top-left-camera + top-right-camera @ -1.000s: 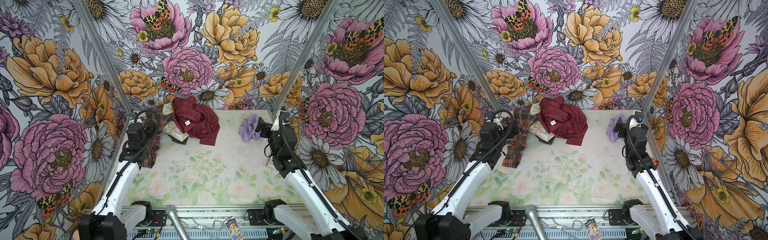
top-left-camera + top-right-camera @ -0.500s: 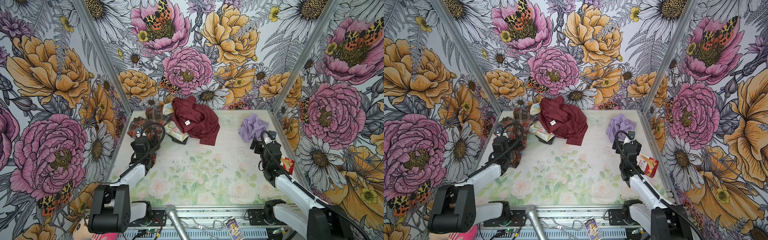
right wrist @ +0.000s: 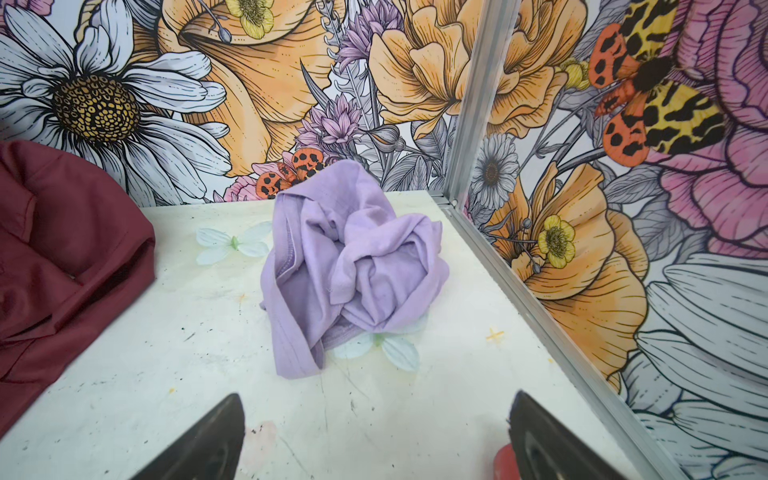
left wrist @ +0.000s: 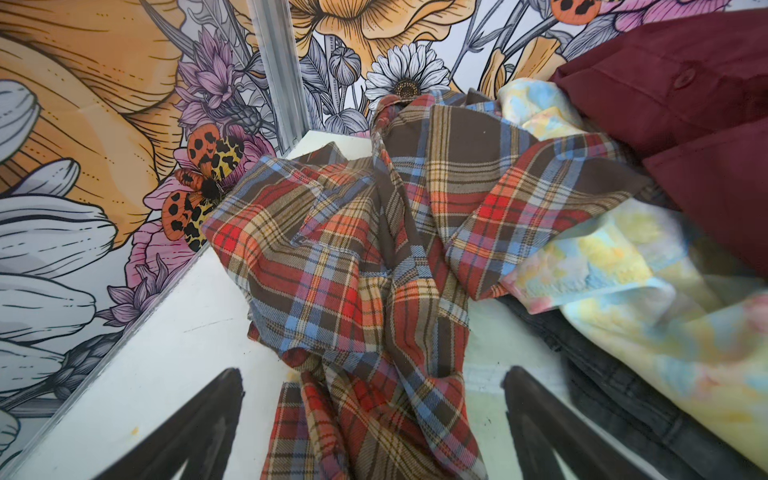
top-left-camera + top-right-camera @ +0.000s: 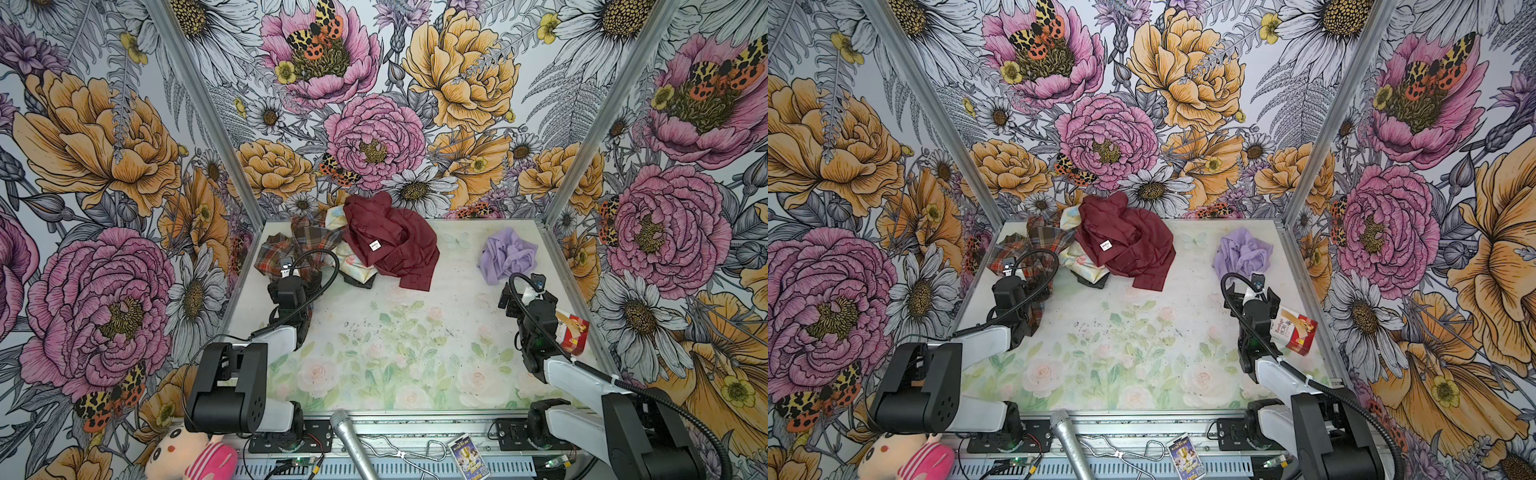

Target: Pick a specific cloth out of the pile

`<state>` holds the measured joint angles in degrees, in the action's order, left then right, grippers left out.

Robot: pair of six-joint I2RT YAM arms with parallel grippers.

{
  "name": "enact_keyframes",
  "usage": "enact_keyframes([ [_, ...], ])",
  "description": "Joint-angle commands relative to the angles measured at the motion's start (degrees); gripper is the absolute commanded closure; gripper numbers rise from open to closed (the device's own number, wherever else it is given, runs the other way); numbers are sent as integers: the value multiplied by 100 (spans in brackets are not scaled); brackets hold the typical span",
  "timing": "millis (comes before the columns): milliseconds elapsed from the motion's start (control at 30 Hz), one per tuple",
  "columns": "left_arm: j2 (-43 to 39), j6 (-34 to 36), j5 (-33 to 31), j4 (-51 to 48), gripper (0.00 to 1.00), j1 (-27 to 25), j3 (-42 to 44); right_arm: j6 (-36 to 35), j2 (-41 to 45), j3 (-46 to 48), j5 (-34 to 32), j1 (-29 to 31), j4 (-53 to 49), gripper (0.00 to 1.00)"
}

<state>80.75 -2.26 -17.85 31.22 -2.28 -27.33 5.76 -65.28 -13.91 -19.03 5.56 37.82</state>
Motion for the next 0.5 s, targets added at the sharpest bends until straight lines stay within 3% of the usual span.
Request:
enact_keyframes([
  [0, -16, 184, 54, 577, 1, -9, 122, -136, -311, 99, 108, -109, 808, 1],
  [100, 13, 129, 250, 909, 1, 116, 268, -278, -748, 70, 258, -161, 1409, 0],
  [267, 724, 61, 718, 2435, 1, 281, 714, -153, -1637, 39, 552, -413, 2329, 1],
  [433, 781, 122, 704, 2290, 1, 233, 620, -163, -2397, 102, 751, -485, 3222, 0],
  [467, 801, 137, 673, 2336, 1, 224, 615, -126, -2256, 5, 799, -502, 2787, 1],
])
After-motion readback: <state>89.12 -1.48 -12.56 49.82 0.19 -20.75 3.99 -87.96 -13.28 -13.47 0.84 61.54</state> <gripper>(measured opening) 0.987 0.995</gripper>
